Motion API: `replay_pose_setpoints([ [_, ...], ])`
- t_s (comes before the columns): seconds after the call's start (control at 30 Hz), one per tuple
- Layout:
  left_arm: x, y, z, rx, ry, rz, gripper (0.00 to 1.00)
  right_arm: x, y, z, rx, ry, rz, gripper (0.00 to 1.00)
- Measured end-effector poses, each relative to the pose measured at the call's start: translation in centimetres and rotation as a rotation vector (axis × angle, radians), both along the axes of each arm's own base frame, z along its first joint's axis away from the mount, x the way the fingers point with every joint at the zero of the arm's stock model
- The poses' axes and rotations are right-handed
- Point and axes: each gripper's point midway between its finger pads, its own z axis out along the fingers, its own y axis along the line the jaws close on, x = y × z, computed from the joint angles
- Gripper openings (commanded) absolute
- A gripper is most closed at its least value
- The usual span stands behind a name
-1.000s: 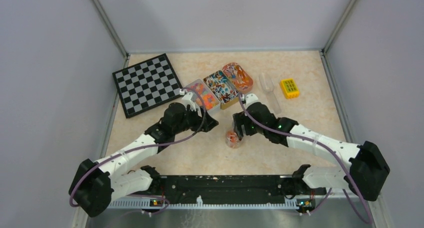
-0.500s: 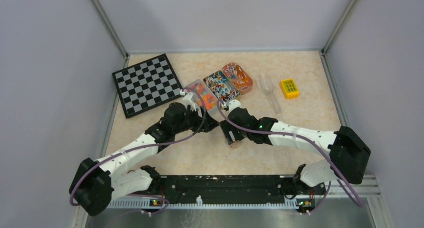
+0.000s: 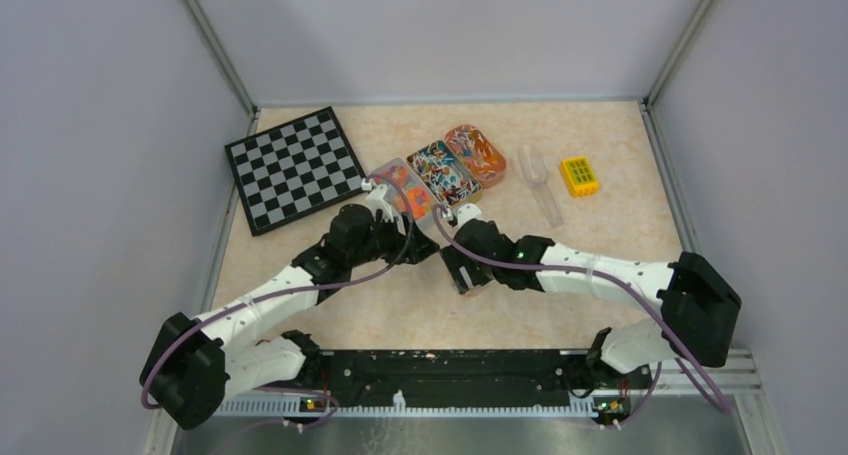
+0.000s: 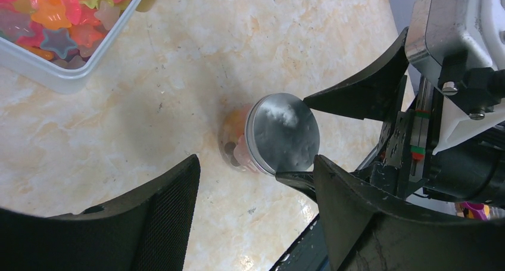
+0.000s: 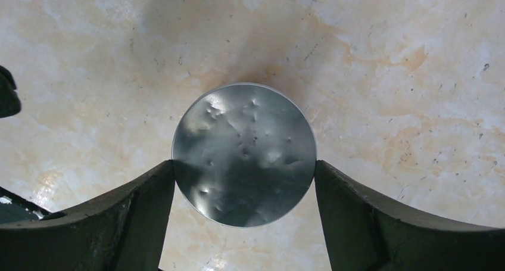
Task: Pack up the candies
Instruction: Close the bottle lid on the packing bottle.
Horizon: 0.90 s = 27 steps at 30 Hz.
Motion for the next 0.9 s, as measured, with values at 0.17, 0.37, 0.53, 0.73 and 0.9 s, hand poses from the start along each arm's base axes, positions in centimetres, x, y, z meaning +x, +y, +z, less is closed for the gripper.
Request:
replay_pose_setpoints([
  [0.17, -0.1, 0.0, 0.0, -0.001, 0.001, -0.003, 0.75, -0.1, -0.1, -0.1, 0.017, -0.007, -0.011, 0.87],
  [0.37, -0.3, -0.2, 0.1, -0.006, 0.004, -0.017, 0.75, -0.3, -0.4, -0.4, 0.021, -0.001, -0.025, 0.88],
  [0.53, -0.4, -0.2, 0.1, -0.006, 0.003, -0.023, 0.75, -0.3, -0.5, 0.5, 0.045, -0.014, -0.038, 0.88],
  [0.73, -0.7, -0.4, -0.3, 0.002, 0.006, -0.056, 0.75, -0.6, -1.4, 1.5, 0.053, -0.020, -0.060, 0.89],
  [0.9, -0.9, -0.7, -1.1, 0.010, 0.031, -0.079, 0.73, -0.7, -1.7, 2.7, 0.087, -0.022, -0.068, 0.88],
])
